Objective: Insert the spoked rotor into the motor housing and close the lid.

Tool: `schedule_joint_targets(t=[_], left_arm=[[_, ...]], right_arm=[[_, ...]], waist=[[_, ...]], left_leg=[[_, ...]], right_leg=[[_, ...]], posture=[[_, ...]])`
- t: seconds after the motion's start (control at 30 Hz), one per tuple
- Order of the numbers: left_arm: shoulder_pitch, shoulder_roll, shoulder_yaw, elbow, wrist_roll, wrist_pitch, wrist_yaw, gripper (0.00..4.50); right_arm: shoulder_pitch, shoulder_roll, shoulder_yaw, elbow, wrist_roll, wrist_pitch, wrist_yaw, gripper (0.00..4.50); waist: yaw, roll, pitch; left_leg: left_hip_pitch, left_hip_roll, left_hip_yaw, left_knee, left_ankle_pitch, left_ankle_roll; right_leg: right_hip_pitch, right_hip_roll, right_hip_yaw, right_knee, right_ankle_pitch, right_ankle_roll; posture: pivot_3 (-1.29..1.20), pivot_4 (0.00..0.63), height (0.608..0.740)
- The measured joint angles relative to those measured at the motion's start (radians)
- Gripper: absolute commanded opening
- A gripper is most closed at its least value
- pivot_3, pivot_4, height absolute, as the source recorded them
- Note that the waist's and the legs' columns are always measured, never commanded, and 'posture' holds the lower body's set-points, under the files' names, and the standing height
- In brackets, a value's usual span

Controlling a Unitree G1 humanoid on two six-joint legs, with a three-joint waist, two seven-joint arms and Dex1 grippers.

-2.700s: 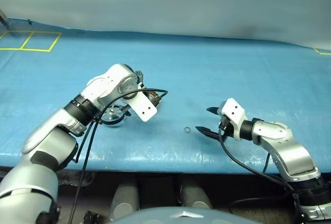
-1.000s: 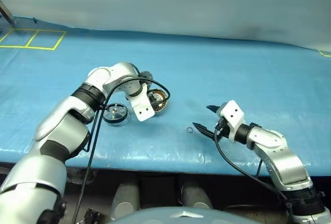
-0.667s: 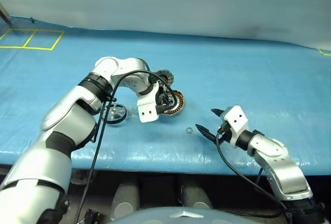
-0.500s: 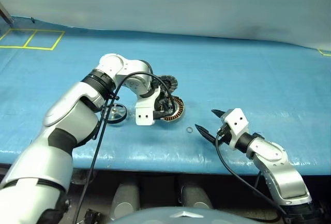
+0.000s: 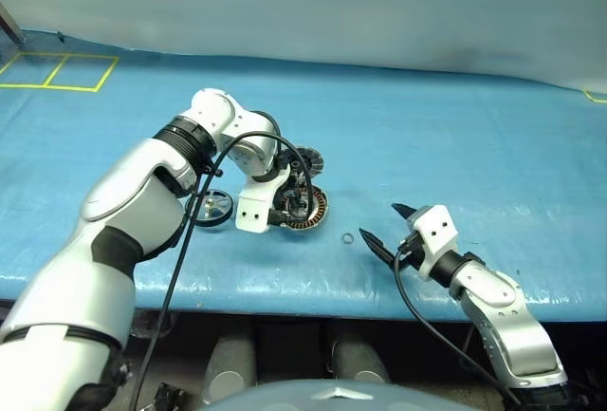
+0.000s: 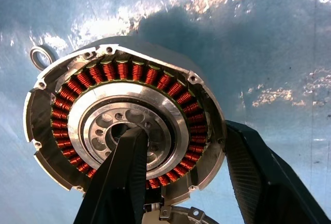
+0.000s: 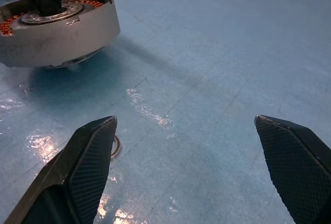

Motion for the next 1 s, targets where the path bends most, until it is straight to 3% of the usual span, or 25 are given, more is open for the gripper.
schedule_joint_targets(t=[0.47, 0.5, 0.67, 0.87, 1.0], left_arm=[[0.000, -0.027, -0.045, 0.041, 0.038, 0.005, 0.048, 2.08], [0.000, -0.028, -0.046, 0.044, 0.038, 0.006, 0.049, 2.67], [0.000, -0.042, -0.050, 0.058, 0.039, 0.012, 0.058, 4.07], [0.000, -0.033, -0.042, 0.074, 0.010, 0.011, 0.077, 4.07], [-0.004, 0.004, -0.008, 0.095, -0.142, -0.020, 0.012, 4.07]], right_arm=[[0.019, 0.011, -0.002, 0.000, -0.003, -0.006, -0.025, 4.50], [0.019, 0.011, -0.002, 0.000, -0.004, -0.006, -0.026, 4.50], [0.019, 0.012, -0.002, 0.000, -0.004, -0.006, -0.033, 4.50], [0.018, 0.013, -0.002, 0.000, -0.004, -0.007, -0.038, 4.50], [0.011, 0.014, -0.001, 0.002, -0.003, -0.008, -0.036, 4.50]], waist=[[0.000, 0.000, 0.000], [0.000, 0.000, 0.000], [0.000, 0.000, 0.000], [0.000, 0.000, 0.000], [-0.001, 0.000, 0.000]], left_leg=[[0.001, 0.000, 0.000, 0.000, 0.000, 0.000], [0.001, 0.000, 0.000, 0.001, 0.000, 0.000], [0.001, 0.000, 0.000, 0.001, 0.000, 0.000], [0.001, 0.000, 0.000, 0.001, 0.000, 0.000], [0.002, 0.000, 0.000, 0.001, 0.000, 0.000]], right_leg=[[0.001, 0.000, 0.000, 0.000, 0.000, 0.000], [0.001, 0.000, 0.000, 0.000, 0.000, 0.000], [0.001, 0.000, 0.000, 0.000, 0.000, 0.000], [0.001, 0.000, 0.000, 0.001, 0.000, 0.000], [0.001, 0.000, 0.000, 0.001, 0.000, 0.000]], posture=[[0.00, 0.150, 0.740], [0.00, 0.150, 0.740], [0.00, 0.150, 0.740], [0.00, 0.150, 0.740], [0.00, 0.150, 0.740]])
